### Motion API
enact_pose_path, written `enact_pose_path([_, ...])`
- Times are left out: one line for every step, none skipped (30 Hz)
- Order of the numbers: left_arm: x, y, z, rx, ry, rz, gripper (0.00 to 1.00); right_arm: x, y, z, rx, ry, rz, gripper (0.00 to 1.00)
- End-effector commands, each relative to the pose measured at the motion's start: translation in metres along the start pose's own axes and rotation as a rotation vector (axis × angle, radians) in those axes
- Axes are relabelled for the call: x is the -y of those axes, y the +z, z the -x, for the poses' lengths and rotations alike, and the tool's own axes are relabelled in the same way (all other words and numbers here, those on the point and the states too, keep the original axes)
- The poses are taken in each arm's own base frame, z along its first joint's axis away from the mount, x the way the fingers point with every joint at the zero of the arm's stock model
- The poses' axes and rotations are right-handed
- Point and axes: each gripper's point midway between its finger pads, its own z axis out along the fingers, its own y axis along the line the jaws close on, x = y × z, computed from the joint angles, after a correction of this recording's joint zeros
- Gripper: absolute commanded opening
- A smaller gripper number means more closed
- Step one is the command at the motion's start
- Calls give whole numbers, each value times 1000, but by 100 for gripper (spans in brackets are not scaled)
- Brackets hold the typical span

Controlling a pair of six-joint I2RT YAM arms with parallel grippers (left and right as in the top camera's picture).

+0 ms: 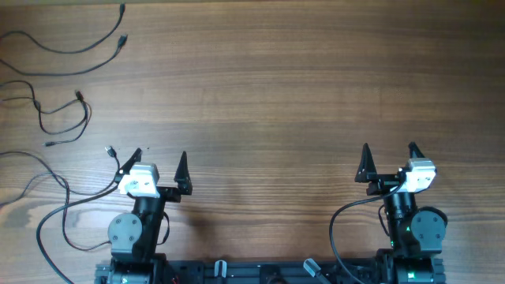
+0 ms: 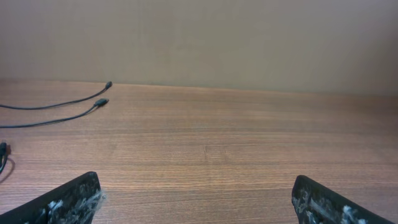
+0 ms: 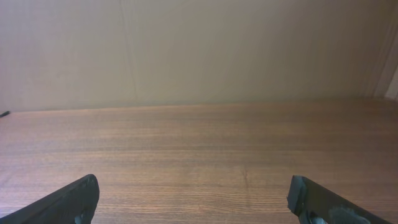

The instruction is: Untangle cables

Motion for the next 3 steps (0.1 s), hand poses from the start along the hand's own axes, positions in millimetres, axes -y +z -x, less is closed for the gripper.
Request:
enact_pose_path([-5,0,-2,2,12,24,100,-3,-1,4,17,-6,18,100])
enact_pose_path([-5,0,-2,2,12,24,100,-3,-1,4,17,-7,18,100])
enact_pose_path([-5,0,-2,2,12,24,100,-3,-1,4,17,-7,18,100])
